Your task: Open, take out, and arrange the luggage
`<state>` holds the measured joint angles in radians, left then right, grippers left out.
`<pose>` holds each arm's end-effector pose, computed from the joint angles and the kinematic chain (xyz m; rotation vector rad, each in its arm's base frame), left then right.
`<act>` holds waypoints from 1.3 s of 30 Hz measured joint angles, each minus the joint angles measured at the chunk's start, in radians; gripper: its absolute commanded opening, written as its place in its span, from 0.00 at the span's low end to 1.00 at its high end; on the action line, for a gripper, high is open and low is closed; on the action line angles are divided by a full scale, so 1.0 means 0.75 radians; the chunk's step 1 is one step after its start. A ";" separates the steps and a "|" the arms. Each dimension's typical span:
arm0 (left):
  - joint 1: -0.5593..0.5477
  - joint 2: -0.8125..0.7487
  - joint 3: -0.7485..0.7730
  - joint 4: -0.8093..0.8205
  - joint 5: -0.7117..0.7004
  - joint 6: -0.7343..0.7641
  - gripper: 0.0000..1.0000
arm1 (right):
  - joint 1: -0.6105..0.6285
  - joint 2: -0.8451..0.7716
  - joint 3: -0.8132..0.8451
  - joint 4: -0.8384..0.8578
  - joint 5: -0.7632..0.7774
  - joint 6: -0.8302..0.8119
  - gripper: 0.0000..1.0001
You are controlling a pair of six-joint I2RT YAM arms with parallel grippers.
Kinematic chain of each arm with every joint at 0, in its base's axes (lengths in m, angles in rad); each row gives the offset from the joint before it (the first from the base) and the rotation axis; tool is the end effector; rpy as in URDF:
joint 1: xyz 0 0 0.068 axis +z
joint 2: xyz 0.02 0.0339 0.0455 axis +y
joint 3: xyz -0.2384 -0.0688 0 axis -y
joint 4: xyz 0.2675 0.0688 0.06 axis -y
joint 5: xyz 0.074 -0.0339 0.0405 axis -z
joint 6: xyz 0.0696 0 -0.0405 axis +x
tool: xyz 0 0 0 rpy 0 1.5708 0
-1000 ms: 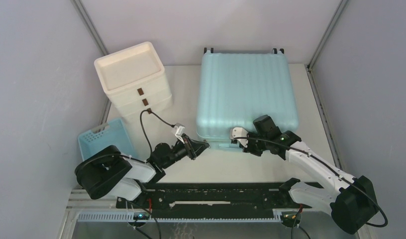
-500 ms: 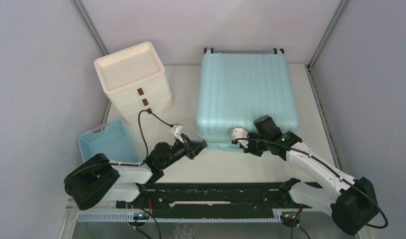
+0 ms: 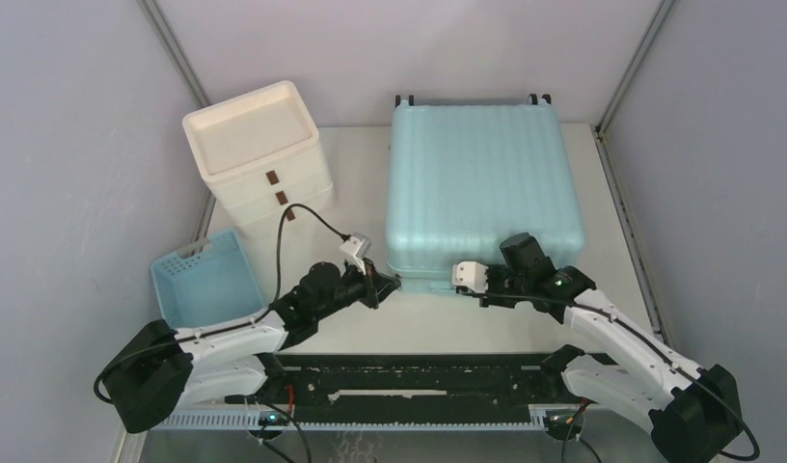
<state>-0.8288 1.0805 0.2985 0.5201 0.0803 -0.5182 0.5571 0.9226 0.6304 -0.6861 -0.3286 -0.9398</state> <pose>0.1840 -0.2089 0.1408 0.3620 1.9224 -0.9971 0.1813 0.1394 0.1679 -1.7862 1.7382 0.2607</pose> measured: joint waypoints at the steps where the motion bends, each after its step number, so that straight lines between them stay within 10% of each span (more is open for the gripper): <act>1: -0.003 -0.007 0.010 -0.028 0.006 0.011 0.00 | -0.008 -0.012 -0.002 -0.018 -0.001 -0.019 0.00; 18: -0.005 -0.084 0.046 -0.230 -0.050 0.089 0.00 | -0.179 -0.118 -0.002 -0.250 -0.112 -0.233 0.00; 39: 0.266 0.397 0.467 -0.290 0.099 0.359 0.00 | -0.469 -0.155 -0.002 -0.433 -0.266 -0.600 0.00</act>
<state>-0.6296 1.3785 0.6491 0.3023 0.1547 -0.2489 0.2050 0.8066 0.6289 -1.0111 -0.5282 -1.3899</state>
